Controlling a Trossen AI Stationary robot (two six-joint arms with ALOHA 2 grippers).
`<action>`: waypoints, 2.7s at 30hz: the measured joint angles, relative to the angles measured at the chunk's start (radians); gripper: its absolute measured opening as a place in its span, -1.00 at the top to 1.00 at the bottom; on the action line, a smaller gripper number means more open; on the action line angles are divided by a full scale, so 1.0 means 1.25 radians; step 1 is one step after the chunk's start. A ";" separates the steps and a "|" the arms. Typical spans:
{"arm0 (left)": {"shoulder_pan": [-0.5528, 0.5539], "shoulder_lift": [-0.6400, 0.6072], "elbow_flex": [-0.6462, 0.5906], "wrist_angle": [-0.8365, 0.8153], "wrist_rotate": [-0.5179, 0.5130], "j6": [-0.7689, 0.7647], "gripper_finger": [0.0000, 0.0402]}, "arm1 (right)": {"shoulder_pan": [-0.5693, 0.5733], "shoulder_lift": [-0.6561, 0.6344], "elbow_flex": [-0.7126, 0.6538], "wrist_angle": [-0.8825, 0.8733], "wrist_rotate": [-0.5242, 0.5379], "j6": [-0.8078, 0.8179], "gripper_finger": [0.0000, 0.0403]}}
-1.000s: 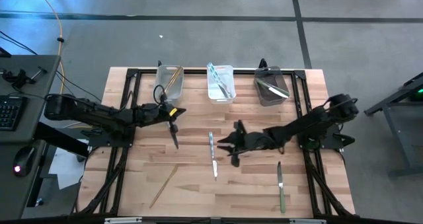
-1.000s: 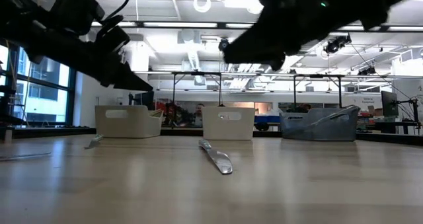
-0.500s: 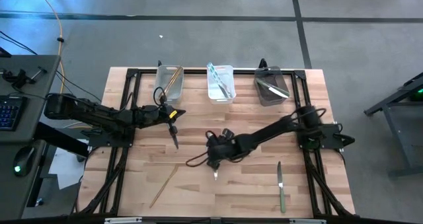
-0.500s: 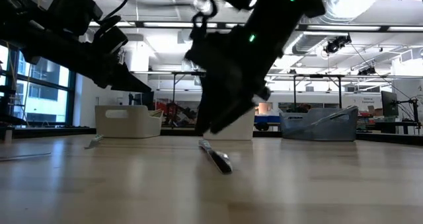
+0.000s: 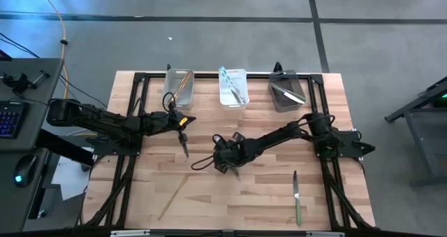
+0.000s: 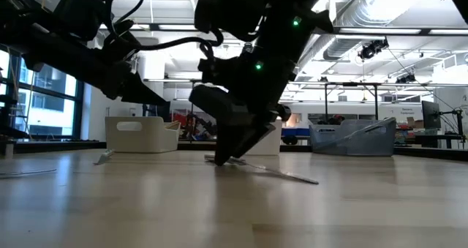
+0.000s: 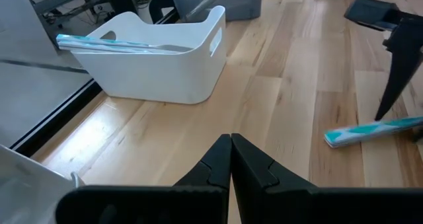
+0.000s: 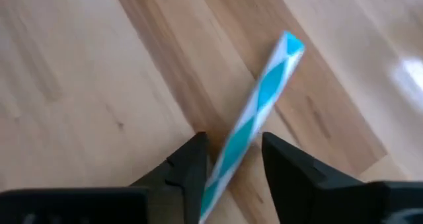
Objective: Sort silverware by color (type)
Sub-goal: Put the right blue table knife into the white bin, then put the green table knife into the black bin
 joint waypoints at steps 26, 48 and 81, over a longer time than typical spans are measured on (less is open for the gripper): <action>0.000 0.000 0.000 0.002 0.005 -0.001 1.00 | -0.071 -0.136 -0.007 -0.036 -0.055 -0.312 0.97; 0.001 0.000 0.000 0.023 0.005 0.004 1.00 | -0.508 -0.209 -0.004 0.373 -0.018 -0.377 0.97; 0.001 0.000 0.000 0.030 0.003 0.023 1.00 | -0.443 -0.303 -0.004 0.032 -0.086 -0.445 0.60</action>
